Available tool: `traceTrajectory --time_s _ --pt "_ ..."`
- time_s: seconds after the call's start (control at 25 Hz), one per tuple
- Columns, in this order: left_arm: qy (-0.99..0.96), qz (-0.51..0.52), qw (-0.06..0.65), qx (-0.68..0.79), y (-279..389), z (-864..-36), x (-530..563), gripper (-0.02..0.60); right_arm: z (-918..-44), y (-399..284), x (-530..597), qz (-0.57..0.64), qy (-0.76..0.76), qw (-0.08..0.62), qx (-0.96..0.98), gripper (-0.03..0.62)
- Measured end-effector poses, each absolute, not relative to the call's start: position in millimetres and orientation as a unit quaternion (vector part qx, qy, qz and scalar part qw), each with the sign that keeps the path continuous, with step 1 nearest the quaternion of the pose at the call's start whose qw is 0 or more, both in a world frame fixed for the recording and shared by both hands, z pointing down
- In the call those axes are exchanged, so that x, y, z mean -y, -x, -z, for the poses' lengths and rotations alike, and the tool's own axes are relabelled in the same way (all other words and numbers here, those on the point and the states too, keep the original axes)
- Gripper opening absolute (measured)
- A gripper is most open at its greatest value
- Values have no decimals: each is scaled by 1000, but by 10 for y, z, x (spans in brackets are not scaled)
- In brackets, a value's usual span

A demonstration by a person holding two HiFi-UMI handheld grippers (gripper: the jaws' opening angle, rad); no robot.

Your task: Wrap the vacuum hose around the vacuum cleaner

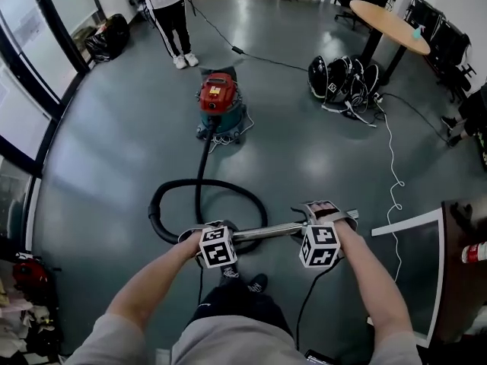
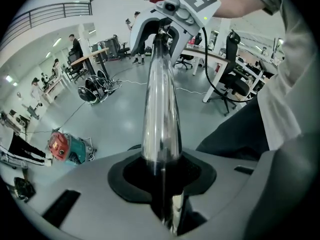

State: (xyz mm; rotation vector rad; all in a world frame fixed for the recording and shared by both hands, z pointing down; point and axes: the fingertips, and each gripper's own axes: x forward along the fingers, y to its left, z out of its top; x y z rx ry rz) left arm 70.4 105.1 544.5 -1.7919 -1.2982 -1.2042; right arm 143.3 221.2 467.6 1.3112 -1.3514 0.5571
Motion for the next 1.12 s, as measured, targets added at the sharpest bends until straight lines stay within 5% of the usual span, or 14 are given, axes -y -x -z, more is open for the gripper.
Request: traceTrajectory --time_s 0.24,0.48,1.12 --pt "693 459 282 479 -986 -5445 -972 124 -4358 -1816 -2266 -233 -581 571 531 311" --pt "715 470 236 460 -1233 -5513 -777 124 -3906 -2198 -2118 -227 -680 501 485 310" --pt "800 478 57 357 -2159 -5517 -663 124 -4137 -2776 -1516 -317 -838 82 436 310"
